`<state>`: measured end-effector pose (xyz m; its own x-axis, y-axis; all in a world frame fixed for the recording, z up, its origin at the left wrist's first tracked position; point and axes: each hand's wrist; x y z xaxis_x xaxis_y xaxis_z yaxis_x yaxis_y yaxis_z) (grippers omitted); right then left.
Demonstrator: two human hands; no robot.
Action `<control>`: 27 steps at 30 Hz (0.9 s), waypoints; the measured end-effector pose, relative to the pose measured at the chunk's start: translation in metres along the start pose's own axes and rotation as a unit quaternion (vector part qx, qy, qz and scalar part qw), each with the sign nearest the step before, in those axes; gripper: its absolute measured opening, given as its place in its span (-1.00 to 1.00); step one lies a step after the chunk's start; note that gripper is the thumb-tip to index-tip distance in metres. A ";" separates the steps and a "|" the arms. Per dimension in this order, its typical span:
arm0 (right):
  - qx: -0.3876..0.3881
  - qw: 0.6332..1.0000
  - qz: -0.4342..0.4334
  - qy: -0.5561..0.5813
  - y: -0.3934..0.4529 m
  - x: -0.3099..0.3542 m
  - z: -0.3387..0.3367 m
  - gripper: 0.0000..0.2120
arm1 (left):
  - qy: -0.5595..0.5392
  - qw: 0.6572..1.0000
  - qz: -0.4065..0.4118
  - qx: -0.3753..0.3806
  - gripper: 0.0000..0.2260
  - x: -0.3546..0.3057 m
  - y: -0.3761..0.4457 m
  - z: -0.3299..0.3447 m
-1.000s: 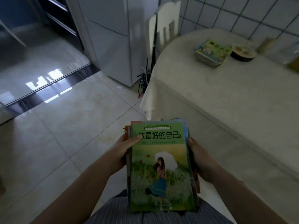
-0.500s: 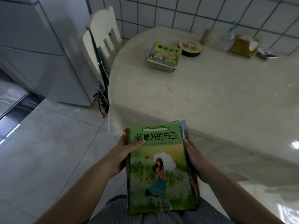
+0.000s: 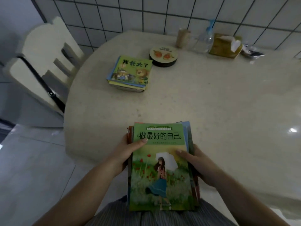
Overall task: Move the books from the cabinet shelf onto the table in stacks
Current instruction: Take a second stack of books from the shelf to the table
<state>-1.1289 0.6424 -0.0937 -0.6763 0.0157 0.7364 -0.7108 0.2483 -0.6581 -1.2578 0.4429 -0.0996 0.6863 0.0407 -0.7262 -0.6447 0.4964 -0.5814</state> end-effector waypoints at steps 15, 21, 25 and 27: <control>-0.053 0.995 -0.042 0.075 0.148 0.075 -0.151 -0.69 | 0.098 0.995 -0.008 0.004 -0.58 -0.096 0.208 0.130; -0.053 0.995 -0.053 0.064 0.210 0.107 -0.171 -0.57 | 0.135 0.990 0.007 -0.028 -0.67 -0.136 0.263 0.146; -0.055 0.995 -0.054 0.056 0.244 0.121 -0.178 -0.61 | 0.126 0.991 -0.002 -0.041 -0.75 -0.150 0.293 0.150; -0.059 0.996 -0.053 0.050 0.256 0.123 -0.181 -0.59 | 0.131 0.990 -0.009 -0.044 -0.77 -0.153 0.306 0.152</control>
<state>-1.3591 0.8829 -0.1435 -0.5722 0.0774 0.8165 -0.7456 0.3656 -0.5572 -1.5095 0.7204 -0.1107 0.5935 -0.1998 -0.7796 -0.6688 0.4163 -0.6159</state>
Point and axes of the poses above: each hand's wrist, its own y-axis towards the middle knuckle, its own z-axis out of the palm, x = y × z, and after that the axes turned 12 degrees about -y, right-handed
